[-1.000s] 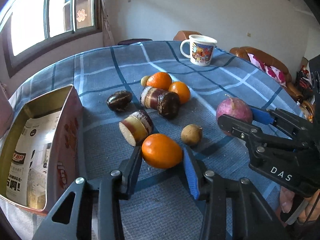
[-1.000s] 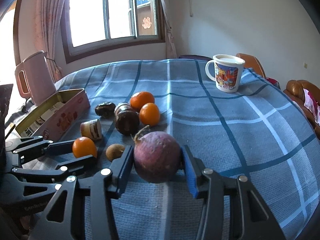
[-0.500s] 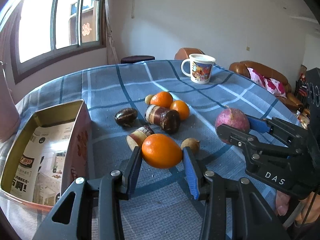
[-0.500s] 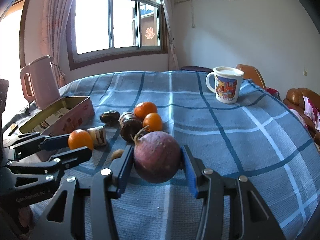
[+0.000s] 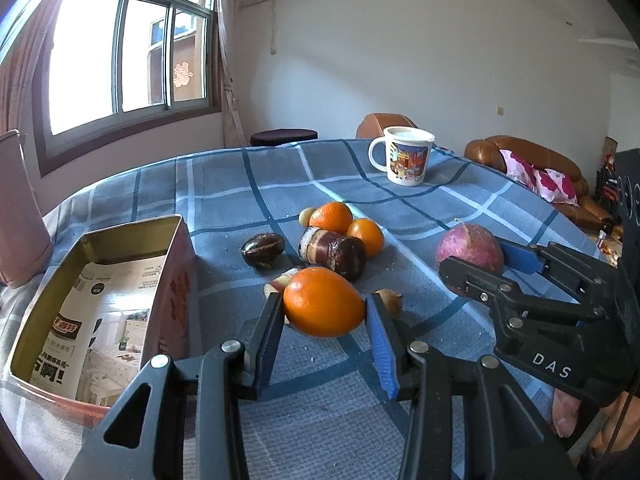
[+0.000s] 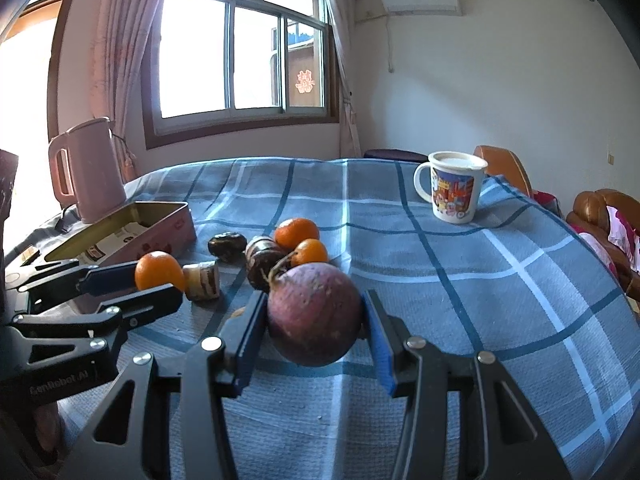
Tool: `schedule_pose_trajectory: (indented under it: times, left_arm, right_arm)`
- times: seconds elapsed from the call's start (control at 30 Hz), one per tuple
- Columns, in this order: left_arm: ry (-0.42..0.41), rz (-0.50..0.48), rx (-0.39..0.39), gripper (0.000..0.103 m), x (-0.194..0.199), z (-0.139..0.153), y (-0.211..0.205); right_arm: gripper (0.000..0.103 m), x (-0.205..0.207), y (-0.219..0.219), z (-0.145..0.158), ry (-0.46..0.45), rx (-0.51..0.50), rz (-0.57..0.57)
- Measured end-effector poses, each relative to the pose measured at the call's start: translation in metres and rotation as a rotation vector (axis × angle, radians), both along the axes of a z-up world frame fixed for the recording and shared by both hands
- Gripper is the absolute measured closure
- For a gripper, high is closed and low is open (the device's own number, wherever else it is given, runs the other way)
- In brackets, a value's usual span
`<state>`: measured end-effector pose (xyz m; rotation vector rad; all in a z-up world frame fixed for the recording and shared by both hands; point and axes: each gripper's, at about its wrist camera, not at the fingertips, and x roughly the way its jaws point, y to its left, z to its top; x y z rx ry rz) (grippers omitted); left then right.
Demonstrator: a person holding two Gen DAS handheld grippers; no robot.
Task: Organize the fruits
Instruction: 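Carry the purple fruit with right tool while left tool carries the orange to the tin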
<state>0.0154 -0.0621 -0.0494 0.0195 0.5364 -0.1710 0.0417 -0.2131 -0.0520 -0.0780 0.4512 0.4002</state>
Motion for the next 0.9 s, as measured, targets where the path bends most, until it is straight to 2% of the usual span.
schedule_pose_trajectory:
  times: [0.9]
  left_arm:
    - [-0.092, 0.018, 0.0, 0.059, -0.015, 0.007, 0.001]
  right_arm:
    - [0.053, -0.017, -0.003, 0.003, -0.1, 0.023, 0.022]
